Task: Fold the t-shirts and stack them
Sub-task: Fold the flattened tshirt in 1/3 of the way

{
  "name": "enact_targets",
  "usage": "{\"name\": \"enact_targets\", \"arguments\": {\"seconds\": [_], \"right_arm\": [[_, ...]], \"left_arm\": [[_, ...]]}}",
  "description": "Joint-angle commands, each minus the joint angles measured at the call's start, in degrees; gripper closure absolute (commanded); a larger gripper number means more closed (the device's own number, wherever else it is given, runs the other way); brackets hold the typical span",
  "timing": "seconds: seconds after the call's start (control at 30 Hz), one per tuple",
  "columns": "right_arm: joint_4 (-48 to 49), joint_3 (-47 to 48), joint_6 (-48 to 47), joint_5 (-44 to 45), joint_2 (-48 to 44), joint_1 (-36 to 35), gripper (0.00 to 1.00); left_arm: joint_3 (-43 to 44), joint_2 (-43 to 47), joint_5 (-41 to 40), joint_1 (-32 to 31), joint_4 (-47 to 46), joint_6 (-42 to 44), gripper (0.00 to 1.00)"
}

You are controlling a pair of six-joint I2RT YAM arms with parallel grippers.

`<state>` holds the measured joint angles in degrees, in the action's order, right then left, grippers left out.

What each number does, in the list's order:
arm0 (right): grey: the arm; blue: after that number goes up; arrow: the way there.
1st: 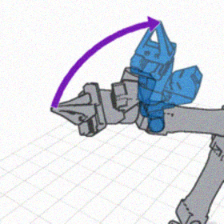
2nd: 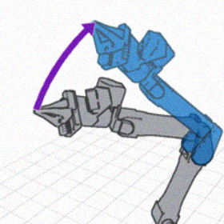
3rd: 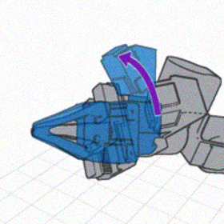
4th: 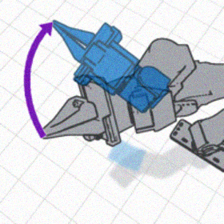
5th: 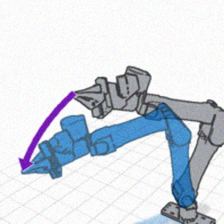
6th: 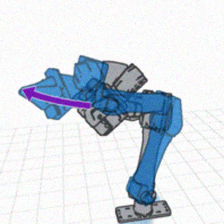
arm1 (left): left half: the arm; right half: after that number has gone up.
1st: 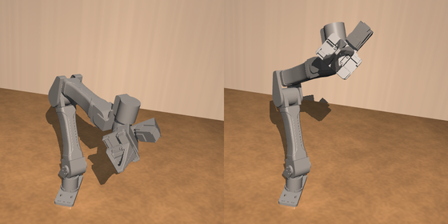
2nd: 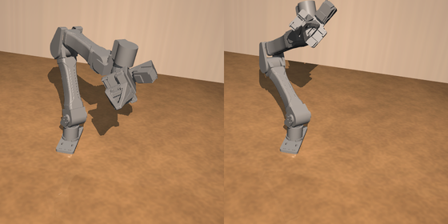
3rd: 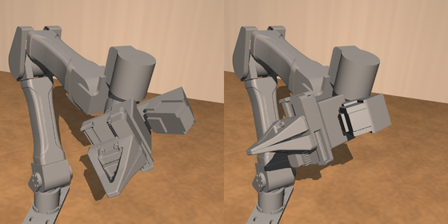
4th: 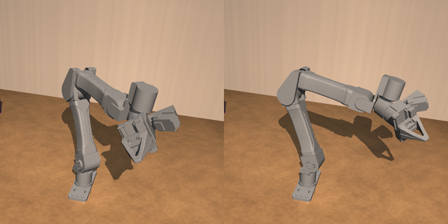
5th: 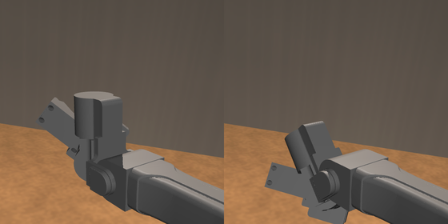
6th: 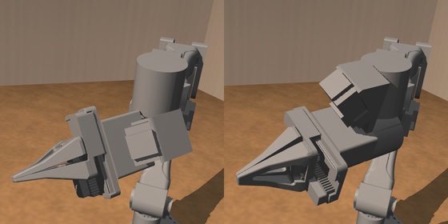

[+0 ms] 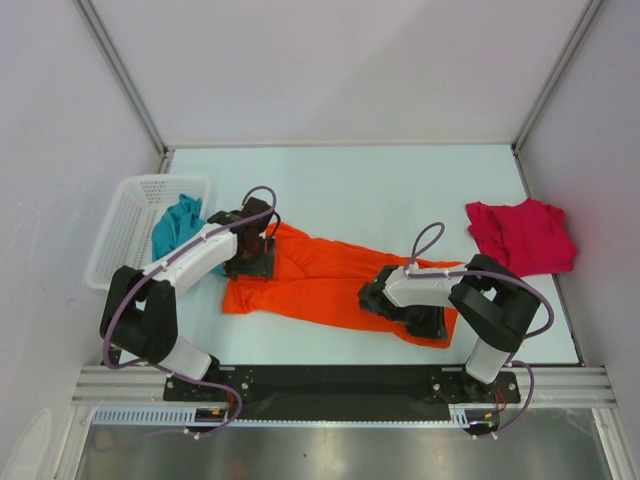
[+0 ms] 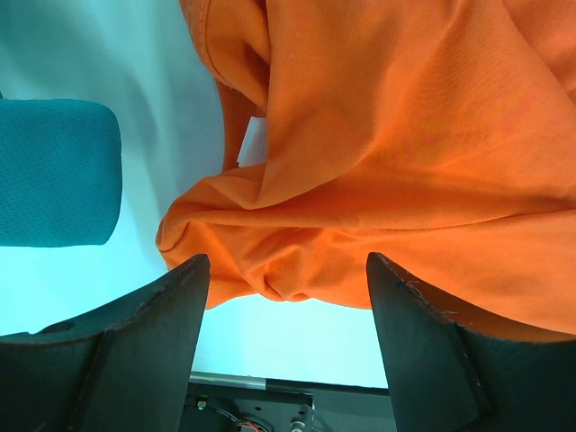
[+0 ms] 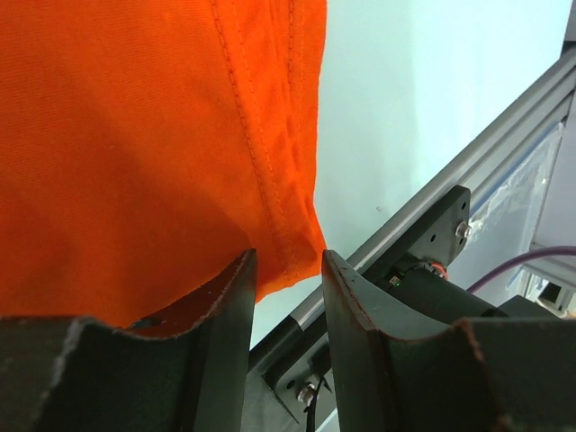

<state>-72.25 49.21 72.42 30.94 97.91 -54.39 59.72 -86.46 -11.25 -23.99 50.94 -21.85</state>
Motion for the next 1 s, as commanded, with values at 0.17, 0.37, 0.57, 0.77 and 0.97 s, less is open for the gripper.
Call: {"name": "enact_targets", "arguments": {"seconds": [0.17,0.37,0.57,0.77,0.97], "right_arm": [[-4.5,1.5,8.2,0.5,1.2,-0.1,0.59],[-3.7,1.7,8.9,-1.1,1.9,-0.3,0.64],[-1.4,-0.1,10.6,-3.8,1.2,-2.3,0.94],[-3.1,0.1,14.5,-3.5,-0.6,-5.8,1.0],[-5.7,0.9,17.8,-2.3,-2.5,-8.0,1.0]], "left_arm": [[0.9,2.6,0.4,-0.1,0.8,2.5,0.24],[1.1,2.9,1.2,-0.1,0.9,2.9,0.24],[1.2,5.2,2.3,-0.1,1.7,3.2,0.24],[0.2,8.0,4.1,0.0,2.2,3.2,0.24],[0.1,8.0,4.1,0.0,1.9,3.4,0.24]]}}
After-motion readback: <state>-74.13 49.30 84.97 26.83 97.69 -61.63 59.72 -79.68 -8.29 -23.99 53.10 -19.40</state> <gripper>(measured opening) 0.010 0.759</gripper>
